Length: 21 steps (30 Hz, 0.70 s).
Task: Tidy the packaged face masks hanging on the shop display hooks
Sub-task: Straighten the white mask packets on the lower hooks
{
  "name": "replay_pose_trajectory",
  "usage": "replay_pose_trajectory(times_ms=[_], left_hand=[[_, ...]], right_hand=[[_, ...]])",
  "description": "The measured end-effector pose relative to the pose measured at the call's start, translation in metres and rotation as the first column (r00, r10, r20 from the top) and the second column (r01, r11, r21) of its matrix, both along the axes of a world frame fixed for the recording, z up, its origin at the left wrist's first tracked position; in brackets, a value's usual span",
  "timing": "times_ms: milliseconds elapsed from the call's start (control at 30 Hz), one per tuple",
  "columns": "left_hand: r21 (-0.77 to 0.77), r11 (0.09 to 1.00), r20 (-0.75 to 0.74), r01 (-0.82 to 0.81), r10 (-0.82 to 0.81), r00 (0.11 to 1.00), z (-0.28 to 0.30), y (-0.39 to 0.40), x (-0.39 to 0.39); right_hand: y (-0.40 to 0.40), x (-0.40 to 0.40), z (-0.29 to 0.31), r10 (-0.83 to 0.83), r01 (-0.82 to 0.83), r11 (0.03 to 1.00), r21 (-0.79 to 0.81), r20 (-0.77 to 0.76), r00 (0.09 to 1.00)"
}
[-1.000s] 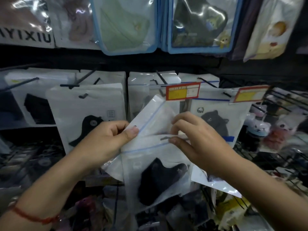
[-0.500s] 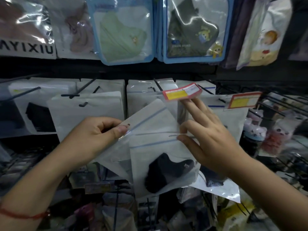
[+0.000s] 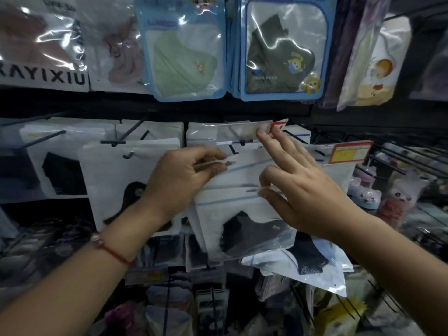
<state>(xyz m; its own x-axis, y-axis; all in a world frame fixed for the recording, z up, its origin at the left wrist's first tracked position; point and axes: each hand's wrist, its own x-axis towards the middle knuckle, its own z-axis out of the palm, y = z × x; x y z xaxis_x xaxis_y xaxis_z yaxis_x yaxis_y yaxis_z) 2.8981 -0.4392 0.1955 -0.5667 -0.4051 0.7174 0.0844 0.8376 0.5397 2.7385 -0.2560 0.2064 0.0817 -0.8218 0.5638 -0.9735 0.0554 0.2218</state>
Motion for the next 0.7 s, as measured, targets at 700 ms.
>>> replay_pose_trajectory(times_ms=[700], left_hand=[[-0.145,0.981,-0.113,-0.126,0.11,0.987,-0.008,-0.005,-0.041]], right_hand=[[0.004,-0.004,-0.006,-0.023,0.024,1.0,0.019,-0.062,0.998]])
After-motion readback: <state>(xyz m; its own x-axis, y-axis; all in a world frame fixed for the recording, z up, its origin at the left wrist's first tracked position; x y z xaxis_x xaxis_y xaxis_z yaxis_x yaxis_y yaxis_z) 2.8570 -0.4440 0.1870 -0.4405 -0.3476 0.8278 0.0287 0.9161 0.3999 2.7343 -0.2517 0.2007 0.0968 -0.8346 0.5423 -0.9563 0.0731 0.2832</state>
